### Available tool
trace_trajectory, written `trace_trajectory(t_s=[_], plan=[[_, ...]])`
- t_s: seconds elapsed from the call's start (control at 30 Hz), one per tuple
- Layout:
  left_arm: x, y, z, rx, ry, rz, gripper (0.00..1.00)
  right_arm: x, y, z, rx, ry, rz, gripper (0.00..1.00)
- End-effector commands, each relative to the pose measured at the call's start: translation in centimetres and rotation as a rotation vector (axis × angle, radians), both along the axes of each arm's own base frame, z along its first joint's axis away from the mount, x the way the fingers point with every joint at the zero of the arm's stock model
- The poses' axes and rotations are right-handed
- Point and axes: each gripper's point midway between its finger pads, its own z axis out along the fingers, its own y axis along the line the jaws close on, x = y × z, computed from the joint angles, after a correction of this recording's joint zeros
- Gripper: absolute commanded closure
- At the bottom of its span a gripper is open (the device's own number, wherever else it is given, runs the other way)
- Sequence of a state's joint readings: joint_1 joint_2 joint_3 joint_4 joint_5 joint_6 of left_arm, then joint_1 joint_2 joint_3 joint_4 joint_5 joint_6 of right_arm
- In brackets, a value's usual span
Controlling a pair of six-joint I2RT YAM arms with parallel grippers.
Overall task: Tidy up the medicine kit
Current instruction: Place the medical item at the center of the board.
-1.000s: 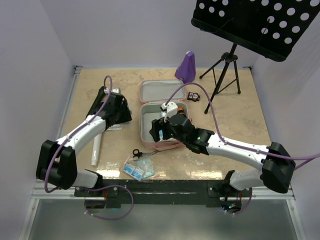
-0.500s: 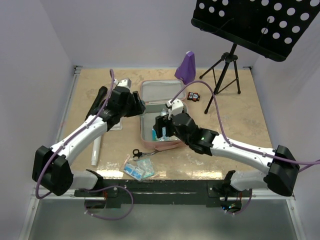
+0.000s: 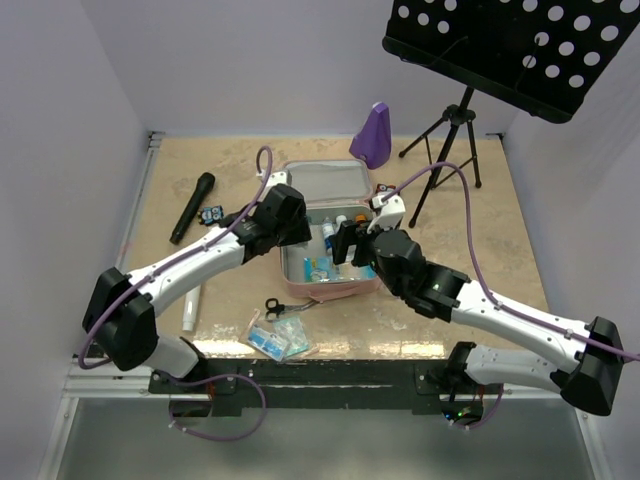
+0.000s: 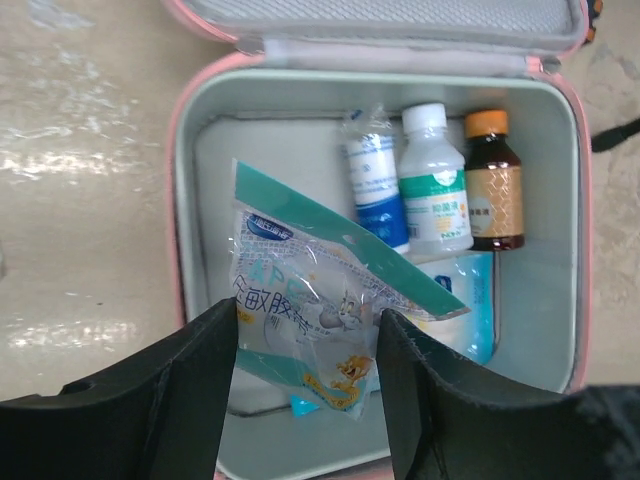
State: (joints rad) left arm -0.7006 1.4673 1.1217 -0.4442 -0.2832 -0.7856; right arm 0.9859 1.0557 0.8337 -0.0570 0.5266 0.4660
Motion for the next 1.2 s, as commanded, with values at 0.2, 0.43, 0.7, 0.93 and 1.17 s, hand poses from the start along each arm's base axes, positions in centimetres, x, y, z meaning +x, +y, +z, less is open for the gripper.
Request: trace_trajectory(t_s=[0.2, 0.43, 0.7, 0.93, 1.17], plan=[[2.7, 12.0, 0.8, 0.104, -0.031, 0.27, 0.39, 0.0, -0.6, -1.0, 0.001, 0.013, -0.025, 0.13], [1.6, 12.2, -6.4, 0.13, 0.148, 0.225, 0.33, -0.2, -0.6, -2.0, -0.011, 0.026, -0.015, 0.13], [0.5, 12.7, -7.5, 0.166, 0.178, 0.249, 0.09, 0.1, -0.5, -1.7, -0.024, 0.013, -0.014, 0.13], [2.0, 17.3, -4.3, 0.281, 0.097, 0.372, 0.0, 0.2, 0.2, -2.0, -0.02, 0.02, 0.003, 0.13], [2.8, 20.1, -7.5, 0.349, 0.204, 0.367, 0.07, -0.1, -0.2, -2.2, -0.017, 0.017, 0.004, 0.12]])
